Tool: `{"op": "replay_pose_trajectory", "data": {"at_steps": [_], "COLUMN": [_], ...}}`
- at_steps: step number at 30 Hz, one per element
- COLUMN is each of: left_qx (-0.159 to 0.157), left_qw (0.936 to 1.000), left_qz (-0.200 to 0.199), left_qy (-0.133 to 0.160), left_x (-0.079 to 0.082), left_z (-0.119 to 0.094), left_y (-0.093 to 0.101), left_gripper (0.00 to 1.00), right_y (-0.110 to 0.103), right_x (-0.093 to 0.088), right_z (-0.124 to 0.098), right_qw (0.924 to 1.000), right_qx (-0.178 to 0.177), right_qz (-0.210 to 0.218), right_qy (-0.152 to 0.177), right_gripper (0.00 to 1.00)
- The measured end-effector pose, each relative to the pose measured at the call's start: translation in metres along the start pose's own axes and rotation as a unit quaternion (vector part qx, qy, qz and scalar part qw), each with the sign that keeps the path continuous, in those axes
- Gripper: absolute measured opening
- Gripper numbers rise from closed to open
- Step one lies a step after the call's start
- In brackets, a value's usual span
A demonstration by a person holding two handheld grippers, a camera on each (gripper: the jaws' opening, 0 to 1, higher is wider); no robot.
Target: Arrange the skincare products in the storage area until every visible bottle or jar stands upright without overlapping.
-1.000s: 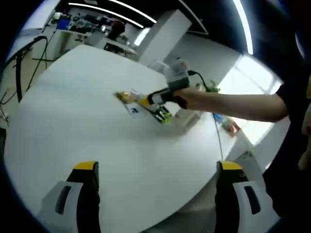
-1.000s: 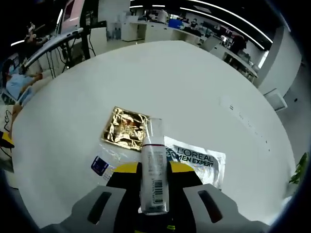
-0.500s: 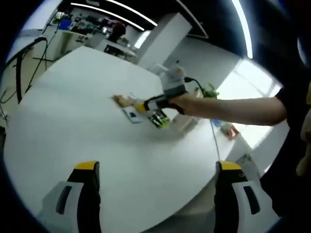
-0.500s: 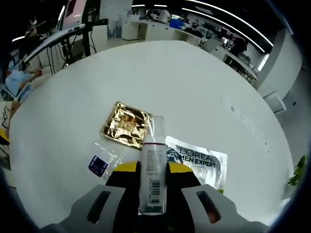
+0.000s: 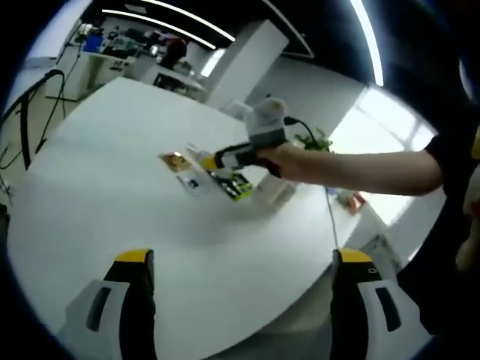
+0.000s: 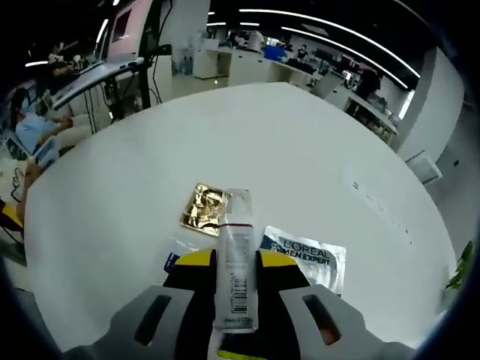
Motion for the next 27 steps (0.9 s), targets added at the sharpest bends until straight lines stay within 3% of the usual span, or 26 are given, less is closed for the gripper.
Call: {"op": "replay_pose_trajectory", "data": {"at_steps": [13, 22, 27], "left_qx": [-0.006, -0.013, -0.013], "left_qw": [0.9999, 0.9997, 0.9993], "left_qz": [-0.001, 0.01, 0.017], "left_qy": [0.012, 0.019, 0.03], "left_x": [-0.005, -0.004, 0.002], "left_z": [-0.004, -0.007, -0.011], "left_y": [0.019, 0.034, 0.042], "left_gripper": [0.88, 0.87, 0.86], "right_y": [-0.015, -0.03, -0.036], "right_x": [0.0, -0.001, 0.003], "right_z": [-0.037, -0.072, -0.096], "right_qw": [0.999, 0.9952, 0.989], "right_qx": [0.027, 0.058, 0.083], "right_qz": [-0.002, 0.016, 0.042], "right_qy": [0.036, 0.077, 0.115], "right_gripper": [0.2, 0.2, 0.2]}}
Point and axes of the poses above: the point that each gripper's makers call its tool centre point, and the gripper's own axes: z roughly forward along the fingers, y roughly to its right, x roughly out of its top, the point moved 10 cm from there along -z, roughly backward along the fingers, and after that the axes turned 1 degree about x, right-handed, at the moved point
